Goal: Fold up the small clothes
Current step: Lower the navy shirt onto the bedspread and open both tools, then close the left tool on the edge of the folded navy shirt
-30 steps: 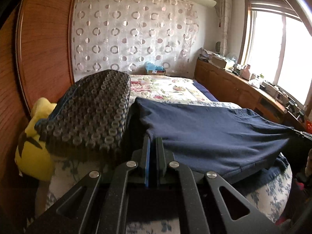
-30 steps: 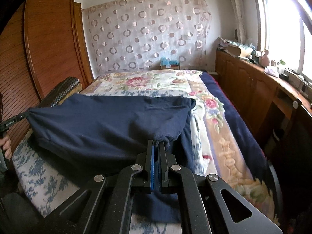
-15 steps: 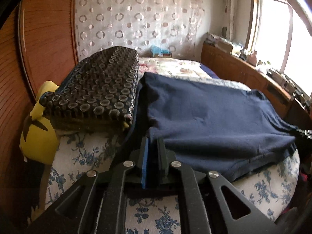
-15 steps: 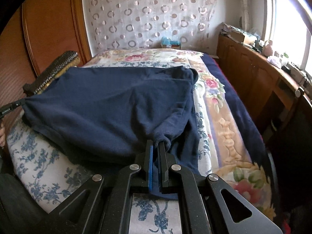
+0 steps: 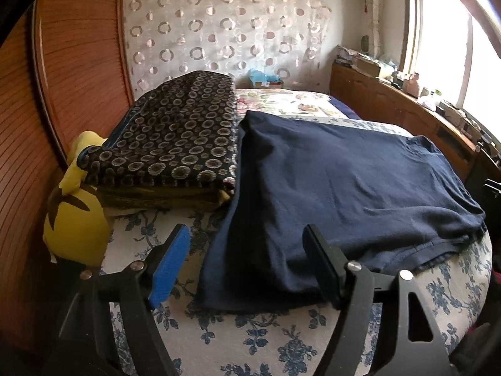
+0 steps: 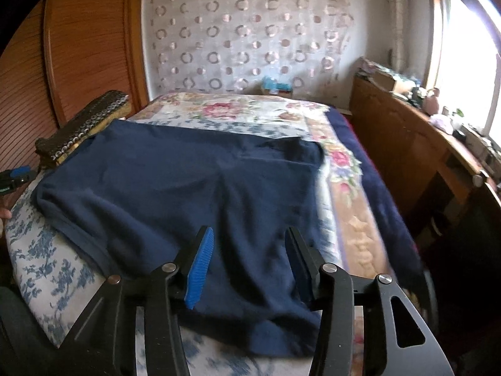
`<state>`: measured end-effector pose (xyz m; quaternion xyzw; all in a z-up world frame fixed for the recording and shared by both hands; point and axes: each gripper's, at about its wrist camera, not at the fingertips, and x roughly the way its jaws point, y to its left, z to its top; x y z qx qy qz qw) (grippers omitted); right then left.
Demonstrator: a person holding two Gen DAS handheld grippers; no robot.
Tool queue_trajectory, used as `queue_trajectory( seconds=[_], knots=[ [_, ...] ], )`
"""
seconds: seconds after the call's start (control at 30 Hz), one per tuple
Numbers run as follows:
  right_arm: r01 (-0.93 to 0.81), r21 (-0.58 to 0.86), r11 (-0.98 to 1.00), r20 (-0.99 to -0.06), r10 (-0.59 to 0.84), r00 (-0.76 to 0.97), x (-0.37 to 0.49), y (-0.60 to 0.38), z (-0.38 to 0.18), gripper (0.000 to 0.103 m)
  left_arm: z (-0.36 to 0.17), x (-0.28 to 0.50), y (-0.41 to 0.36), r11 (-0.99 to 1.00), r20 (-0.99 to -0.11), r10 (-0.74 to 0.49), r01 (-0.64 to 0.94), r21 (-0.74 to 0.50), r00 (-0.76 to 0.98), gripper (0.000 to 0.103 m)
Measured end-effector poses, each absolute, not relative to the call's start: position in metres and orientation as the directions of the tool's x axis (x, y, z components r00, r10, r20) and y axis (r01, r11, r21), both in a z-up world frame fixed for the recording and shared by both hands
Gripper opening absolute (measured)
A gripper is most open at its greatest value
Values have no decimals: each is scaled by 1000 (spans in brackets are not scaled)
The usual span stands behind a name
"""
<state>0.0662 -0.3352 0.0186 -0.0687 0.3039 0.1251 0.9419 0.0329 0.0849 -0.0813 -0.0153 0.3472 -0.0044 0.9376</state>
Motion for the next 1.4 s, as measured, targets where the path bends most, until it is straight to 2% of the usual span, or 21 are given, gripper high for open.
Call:
queue_trajectory(
  seconds=[0.3,0.57,0.7,1.0,1.4],
  knots=[
    [-382,-51,923,-623,270,734,116,-301,-1,50,-88,39,84,1000,-670,8,-7,4,742,75],
    [-395,-27,918,-683,271,678,141,-296,-24,50,-96,45,89,1000,-683,18,-26,-2,730,76],
    [-391,-43,920,-688,256,679,142,-295,-15,50,-102,49,93,1000,-699,10,-25,-11,715,75],
    [-412,-45,910,-692,269,670,141,-285,-23,63,-115,70,88,998,-761,-69,56,-42,646,75],
    [-414,-37,910,-692,276,667,141,-286,-26,67,-124,73,88,996,-779,-90,78,-52,621,74]
  ],
)
